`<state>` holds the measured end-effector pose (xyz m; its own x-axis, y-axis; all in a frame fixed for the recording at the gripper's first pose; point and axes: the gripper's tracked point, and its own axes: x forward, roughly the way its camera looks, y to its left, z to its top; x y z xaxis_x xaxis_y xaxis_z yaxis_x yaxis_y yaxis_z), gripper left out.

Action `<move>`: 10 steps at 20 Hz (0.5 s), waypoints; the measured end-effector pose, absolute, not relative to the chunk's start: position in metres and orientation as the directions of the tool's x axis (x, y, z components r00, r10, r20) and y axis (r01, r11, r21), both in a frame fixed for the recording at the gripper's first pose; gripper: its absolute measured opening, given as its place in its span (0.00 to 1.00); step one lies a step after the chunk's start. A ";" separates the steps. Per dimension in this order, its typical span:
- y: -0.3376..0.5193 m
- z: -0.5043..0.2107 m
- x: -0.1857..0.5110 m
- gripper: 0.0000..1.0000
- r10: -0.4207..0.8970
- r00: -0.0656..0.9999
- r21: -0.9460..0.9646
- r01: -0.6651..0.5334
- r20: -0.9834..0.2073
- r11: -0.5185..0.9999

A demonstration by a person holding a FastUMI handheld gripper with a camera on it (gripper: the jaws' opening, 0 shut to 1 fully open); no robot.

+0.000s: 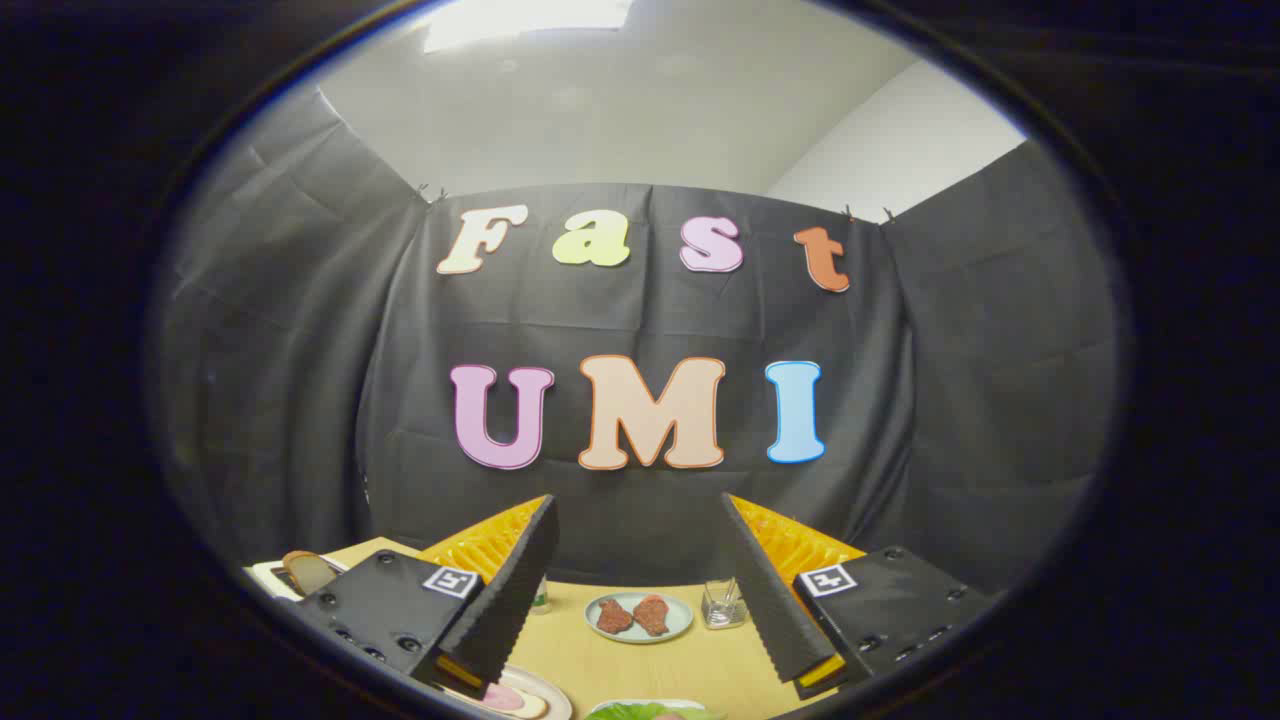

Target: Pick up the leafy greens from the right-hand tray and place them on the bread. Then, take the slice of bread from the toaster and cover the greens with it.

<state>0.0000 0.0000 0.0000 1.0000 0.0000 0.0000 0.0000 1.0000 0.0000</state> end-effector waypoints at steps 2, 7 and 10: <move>-0.005 -0.001 0.001 1.00 -0.007 1.000 -0.011 0.007 -0.002 1.000; -0.004 0.000 0.003 1.00 -0.003 1.000 -0.017 0.003 0.001 1.000; -0.006 -0.002 0.004 1.00 0.003 1.000 -0.015 -0.003 -0.004 1.000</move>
